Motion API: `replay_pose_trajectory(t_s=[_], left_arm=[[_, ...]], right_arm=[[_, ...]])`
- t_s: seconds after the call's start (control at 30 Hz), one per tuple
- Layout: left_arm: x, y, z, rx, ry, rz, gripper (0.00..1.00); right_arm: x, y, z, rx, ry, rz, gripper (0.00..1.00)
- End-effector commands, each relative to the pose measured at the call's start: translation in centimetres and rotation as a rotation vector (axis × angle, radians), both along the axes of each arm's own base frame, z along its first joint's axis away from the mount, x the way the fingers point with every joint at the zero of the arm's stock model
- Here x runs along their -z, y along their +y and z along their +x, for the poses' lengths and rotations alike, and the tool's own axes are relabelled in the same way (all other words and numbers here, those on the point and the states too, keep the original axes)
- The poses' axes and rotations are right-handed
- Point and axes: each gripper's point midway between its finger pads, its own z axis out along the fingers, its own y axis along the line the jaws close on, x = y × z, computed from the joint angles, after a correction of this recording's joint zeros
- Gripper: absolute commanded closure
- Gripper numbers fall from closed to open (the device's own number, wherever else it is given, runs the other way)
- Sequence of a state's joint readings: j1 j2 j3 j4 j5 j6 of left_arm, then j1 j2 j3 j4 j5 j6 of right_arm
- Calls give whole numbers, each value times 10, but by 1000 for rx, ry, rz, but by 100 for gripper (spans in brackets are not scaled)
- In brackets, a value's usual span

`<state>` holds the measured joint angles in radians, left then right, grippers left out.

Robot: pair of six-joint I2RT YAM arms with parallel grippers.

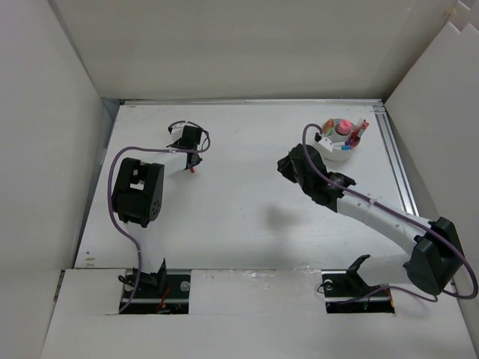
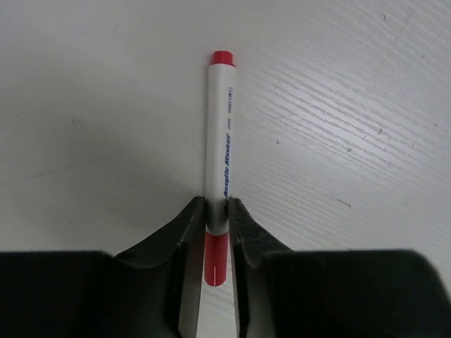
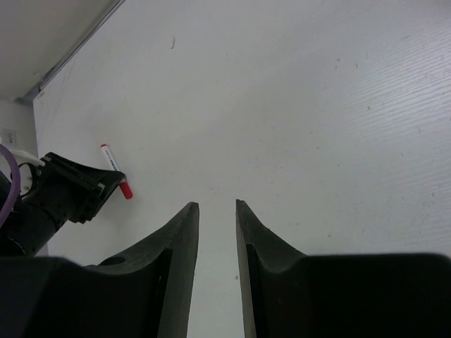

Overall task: Sort the stationery into containers
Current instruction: Pick up the pen from the center of the board.

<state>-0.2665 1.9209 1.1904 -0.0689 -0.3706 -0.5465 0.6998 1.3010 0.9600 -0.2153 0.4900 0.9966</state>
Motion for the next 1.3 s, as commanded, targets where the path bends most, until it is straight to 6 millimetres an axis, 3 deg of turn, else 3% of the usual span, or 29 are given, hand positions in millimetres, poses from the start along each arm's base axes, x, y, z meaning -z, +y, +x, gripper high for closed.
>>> replay_pose_trajectory(t_s=[0.0, 0.07, 0.2, 0.27, 0.33, 0.47, 0.57, 0.67, 0.87, 1.07, 1.27], left_arm=[[2, 1, -1, 7, 20, -3, 89], [2, 2, -4, 7, 17, -3, 99], [-5, -9, -9, 58, -16, -65, 100], [-14, -30, -12, 109, -49, -83, 100], [-28, -63, -18, 216, -88, -127, 100], [-48, -137, -35, 438, -117, -267, 100], [-56, -190, -64, 623, -148, -368, 100], [-67, -227, -91, 762, -170, -450, 100], [-108, -270, -127, 967, -284, -599, 100], [-124, -290, -148, 1061, -323, -634, 100], [-134, -301, -156, 1123, -343, -674, 100]], right_arm=[[-22, -7, 3, 20, -65, 29, 66], [-21, -8, 5, 20, -62, 32, 66], [-16, -12, 8, 31, -54, 31, 63], [-10, -13, 11, 32, -39, 24, 57], [-2, -6, 11, -3, -18, 22, 52], [-6, -13, 13, -2, -27, 15, 39], [-13, -19, 15, -37, -59, 83, 33], [-23, -8, 10, -179, -83, 158, 23], [8, 1, 17, -234, -1, 170, 15], [34, 8, 26, -279, 76, 190, 16], [30, 5, 30, -285, 58, 211, 26]])
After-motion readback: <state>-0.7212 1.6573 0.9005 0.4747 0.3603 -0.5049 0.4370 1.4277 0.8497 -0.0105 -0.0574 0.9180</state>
